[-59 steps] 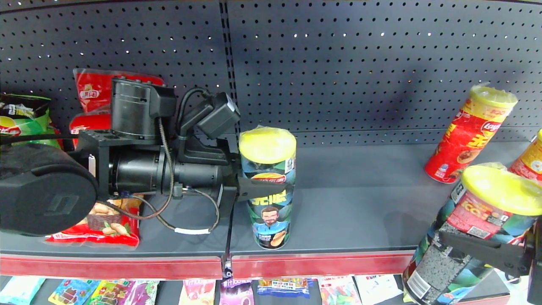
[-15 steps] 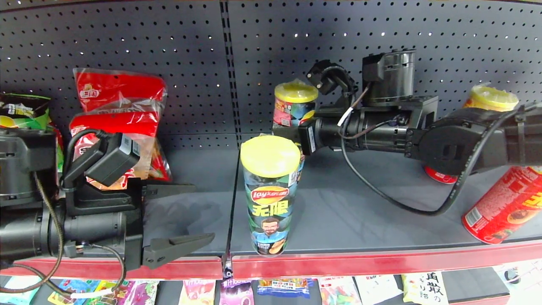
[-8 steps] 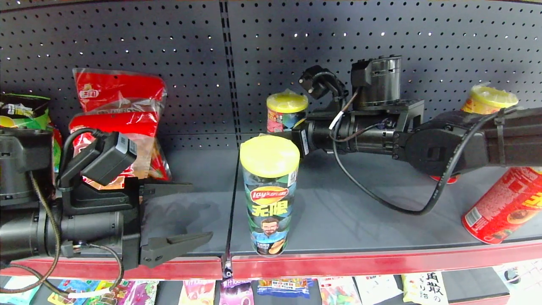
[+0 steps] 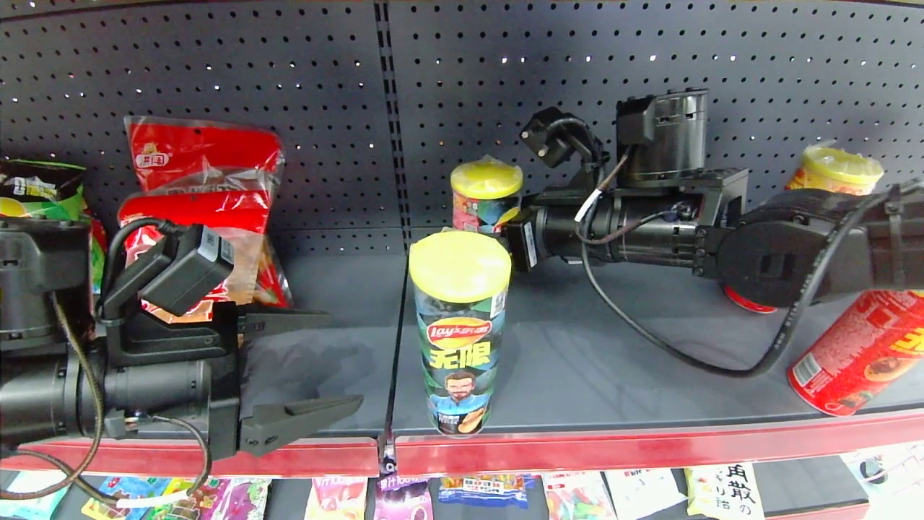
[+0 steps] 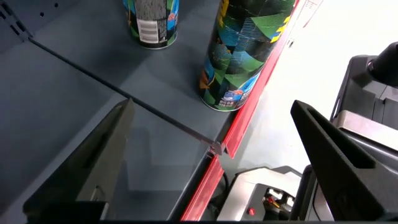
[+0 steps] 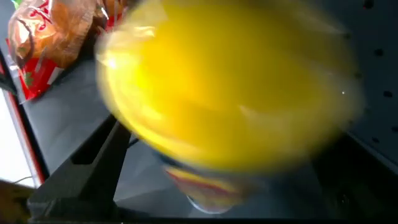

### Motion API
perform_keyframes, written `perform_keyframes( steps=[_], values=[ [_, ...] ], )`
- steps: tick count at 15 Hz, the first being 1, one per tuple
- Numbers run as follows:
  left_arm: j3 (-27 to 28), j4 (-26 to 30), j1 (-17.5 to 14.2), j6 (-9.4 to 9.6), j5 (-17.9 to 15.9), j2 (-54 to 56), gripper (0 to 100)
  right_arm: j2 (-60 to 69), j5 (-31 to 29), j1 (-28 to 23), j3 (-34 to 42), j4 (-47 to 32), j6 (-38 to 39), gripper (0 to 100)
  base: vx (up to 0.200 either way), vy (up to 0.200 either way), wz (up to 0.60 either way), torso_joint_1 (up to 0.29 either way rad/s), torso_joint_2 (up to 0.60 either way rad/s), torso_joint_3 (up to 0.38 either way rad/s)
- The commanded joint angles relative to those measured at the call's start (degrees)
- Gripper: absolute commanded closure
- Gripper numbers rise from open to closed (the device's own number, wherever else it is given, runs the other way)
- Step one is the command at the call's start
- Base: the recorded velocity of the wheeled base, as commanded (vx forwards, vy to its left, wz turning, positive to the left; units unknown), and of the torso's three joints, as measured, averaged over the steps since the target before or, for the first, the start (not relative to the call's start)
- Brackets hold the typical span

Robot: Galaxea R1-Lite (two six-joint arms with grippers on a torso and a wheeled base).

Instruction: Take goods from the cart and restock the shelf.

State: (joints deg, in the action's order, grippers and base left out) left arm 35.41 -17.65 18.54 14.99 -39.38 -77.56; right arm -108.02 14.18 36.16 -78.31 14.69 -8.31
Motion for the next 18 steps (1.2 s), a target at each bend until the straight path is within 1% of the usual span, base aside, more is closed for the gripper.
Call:
perform_keyframes(
  steps=[1, 3, 5, 6, 10, 12, 13, 14, 16, 18],
  values=[
    [0.01, -0.01, 0.0, 0.03, 0.0, -0.49, 0, 5.1, -0.12, 0.67, 4.22, -0.01, -0.04, 0, 0.0, 0.0, 0.0, 0.0, 0.0, 0.0],
    [0.36, -0.01, 0.0, 0.21, 0.44, -1.55, 0, 10.2, -1.87, 0.49, 10.11, -0.1, -0.04, 0, 0.0, 0.0, 0.0, 0.0, 0.0, 0.0],
    [0.36, -0.01, 0.0, 0.12, 2.29, -2.34, 0, 14.24, -4.42, 0.23, 15.65, -0.1, 0.05, 0, 0.0, 0.0, 0.0, 0.0, 0.0, 0.0],
    [0.45, -0.1, -0.08, 0.12, 2.55, -2.6, 0, 15.56, -4.6, -0.03, 17.14, -0.1, 0.14, 0, 0.0, 0.0, 0.0, 0.0, 0.0, 0.0],
    [-0.96, -0.1, -1.32, 0.39, 3.78, -3.39, 0, 25.93, -4.51, 0.14, 29.09, -0.1, 0.23, 0, 0.0, 0.0, 0.0, 0.0, 0.0, 0.0],
    [-2.54, -0.01, -1.05, 0.83, 3.78, -4.45, 0, 33.4, -4.25, 0.14, 37.09, -0.1, 0.32, 0, 0.0, 0.0, 0.0, 0.0, 0.0, 0.0],
    [-2.72, -0.01, -1.05, 1.09, 3.78, -4.88, 0, 34.54, -4.16, 0.14, 38.23, -0.1, 0.32, 0, 0.0, 0.0, 0.0, 0.0, 0.0, 0.0],
    [-2.45, -0.1, -1.05, 2.23, 4.48, -6.64, 0, 38.94, -4.07, 0.05, 42.45, -0.1, 0.32, 0, 0.0, 0.0, 0.0, 0.0, 0.0, 0.0],
    [-2.1, -0.1, -0.61, 2.85, 5.01, -8.66, 0, 42.54, -4.07, -0.03, 45.88, -0.1, 0.4, 0, 0.0, 0.0, 0.0, 0.0, 0.0, 0.0],
    [-1.05, -0.1, 0.71, 3.02, 6.15, -10.42, 0, 44.12, -4.25, -0.3, 47.64, -0.01, 1.99, 0, 0.0, 0.0, 0.0, 0.0, 0.0, 0.0]
  ],
)
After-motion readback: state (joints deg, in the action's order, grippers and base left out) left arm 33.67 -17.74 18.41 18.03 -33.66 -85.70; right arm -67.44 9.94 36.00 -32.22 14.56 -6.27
